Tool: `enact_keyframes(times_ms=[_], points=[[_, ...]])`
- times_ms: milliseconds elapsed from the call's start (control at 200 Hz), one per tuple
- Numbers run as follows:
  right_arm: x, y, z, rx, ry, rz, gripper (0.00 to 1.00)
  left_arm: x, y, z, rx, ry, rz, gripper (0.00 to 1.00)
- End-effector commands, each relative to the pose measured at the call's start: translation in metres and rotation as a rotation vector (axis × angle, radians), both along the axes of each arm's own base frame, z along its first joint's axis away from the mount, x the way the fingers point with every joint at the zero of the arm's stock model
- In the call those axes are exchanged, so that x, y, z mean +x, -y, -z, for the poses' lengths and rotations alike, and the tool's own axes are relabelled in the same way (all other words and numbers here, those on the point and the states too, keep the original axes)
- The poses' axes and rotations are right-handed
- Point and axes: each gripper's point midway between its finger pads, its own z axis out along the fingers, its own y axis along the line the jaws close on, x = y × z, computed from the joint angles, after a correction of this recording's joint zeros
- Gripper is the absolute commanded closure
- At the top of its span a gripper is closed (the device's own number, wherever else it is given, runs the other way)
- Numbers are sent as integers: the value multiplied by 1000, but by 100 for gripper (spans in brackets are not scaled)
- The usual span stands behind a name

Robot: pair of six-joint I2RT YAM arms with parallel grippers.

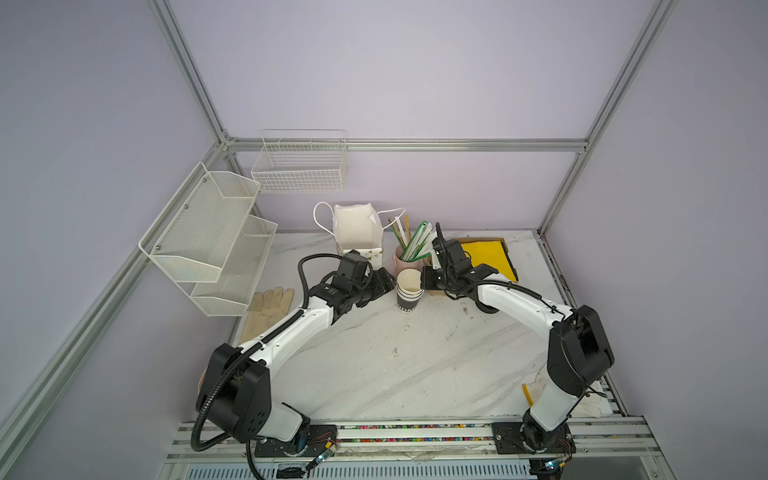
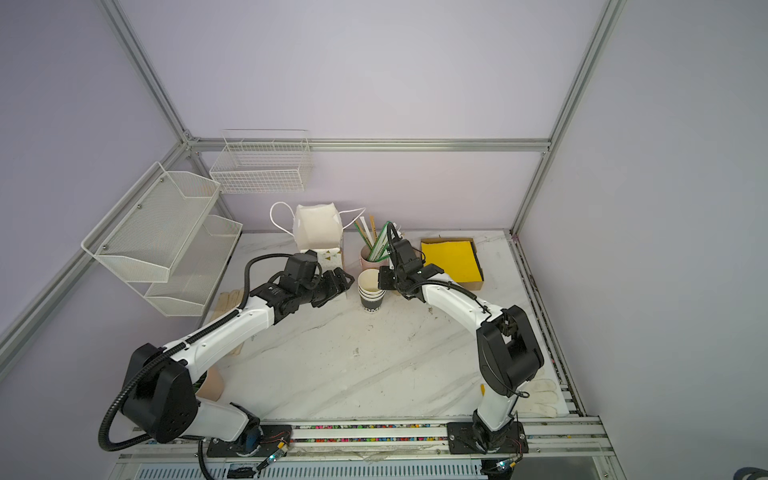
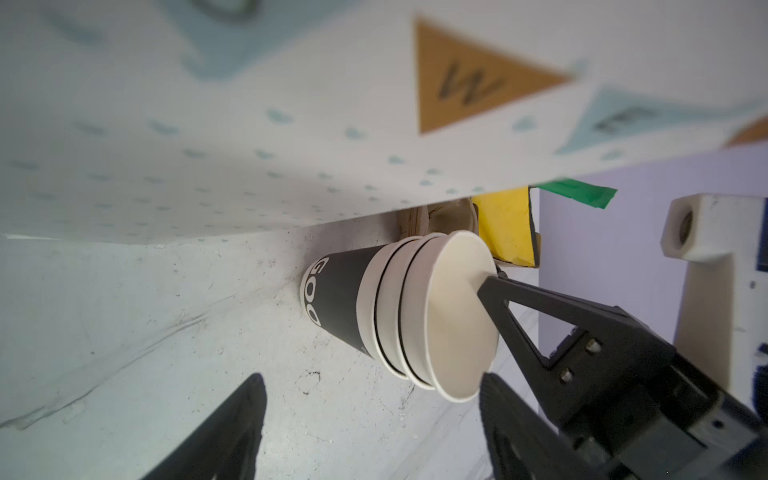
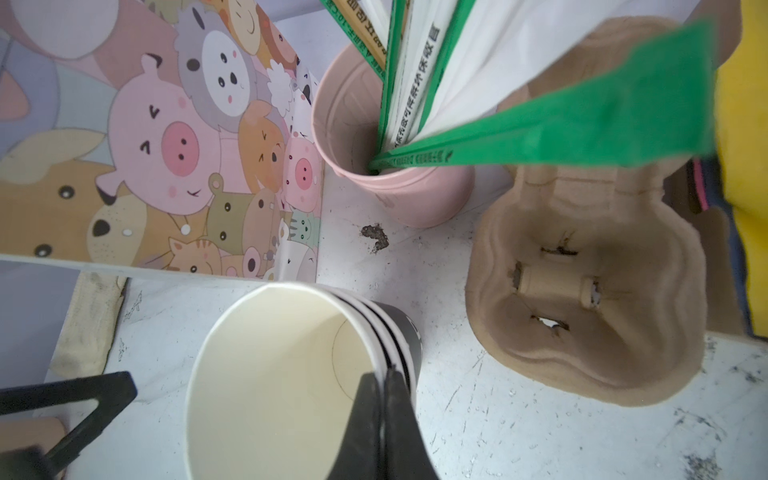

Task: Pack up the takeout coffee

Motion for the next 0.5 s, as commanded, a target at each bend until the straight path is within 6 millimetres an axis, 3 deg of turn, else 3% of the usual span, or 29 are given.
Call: enact_keyframes(times_ms=[0, 280, 495], points=[[-6, -2, -20, 8, 50, -35, 100, 15, 14, -39, 27, 88, 27, 27], [-11, -10, -22, -5, 59, -70, 100, 16, 23, -43, 127, 106, 46, 46], [-14, -12, -28, -2, 70, -81, 100, 11, 32, -32, 163, 80, 82, 60]])
